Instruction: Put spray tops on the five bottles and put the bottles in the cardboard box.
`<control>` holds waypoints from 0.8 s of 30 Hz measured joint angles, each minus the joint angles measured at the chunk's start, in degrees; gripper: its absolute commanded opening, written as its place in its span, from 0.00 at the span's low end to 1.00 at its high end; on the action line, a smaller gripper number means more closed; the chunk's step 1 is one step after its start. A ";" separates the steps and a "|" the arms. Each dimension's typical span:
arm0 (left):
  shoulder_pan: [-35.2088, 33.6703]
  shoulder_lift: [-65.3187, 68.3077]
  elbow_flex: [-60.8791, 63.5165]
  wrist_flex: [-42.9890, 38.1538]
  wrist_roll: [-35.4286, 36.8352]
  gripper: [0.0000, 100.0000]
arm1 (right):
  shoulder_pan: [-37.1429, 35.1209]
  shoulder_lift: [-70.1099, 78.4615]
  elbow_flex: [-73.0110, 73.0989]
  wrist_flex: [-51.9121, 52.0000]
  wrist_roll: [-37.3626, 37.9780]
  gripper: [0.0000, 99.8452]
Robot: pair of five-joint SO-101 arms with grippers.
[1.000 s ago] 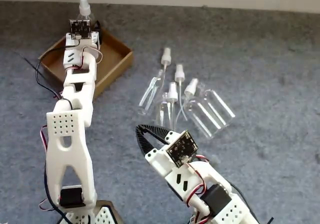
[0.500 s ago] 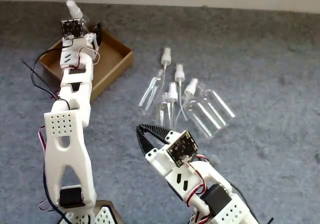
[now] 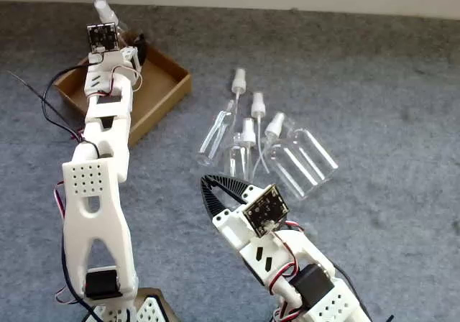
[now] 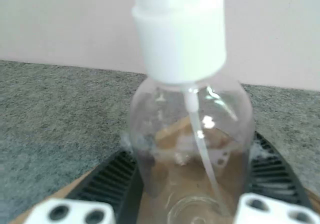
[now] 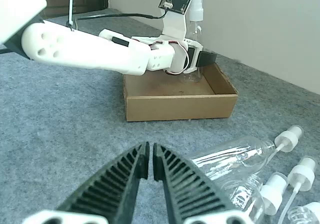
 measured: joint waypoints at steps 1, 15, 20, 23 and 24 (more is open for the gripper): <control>0.00 -0.09 -0.09 0.79 0.00 0.37 | 0.00 0.00 0.00 0.00 0.00 0.03; -0.26 -0.18 -3.25 8.70 0.00 0.39 | 0.00 0.00 0.00 0.00 0.00 0.03; -0.26 -2.29 -3.25 14.51 0.00 0.39 | 0.00 0.00 0.00 0.00 0.00 0.03; -0.26 -5.54 -3.25 23.30 0.00 0.39 | 0.00 0.00 0.00 0.00 0.00 0.03; -0.26 -6.51 -3.25 25.93 0.00 0.39 | 0.00 0.00 0.00 0.00 0.00 0.03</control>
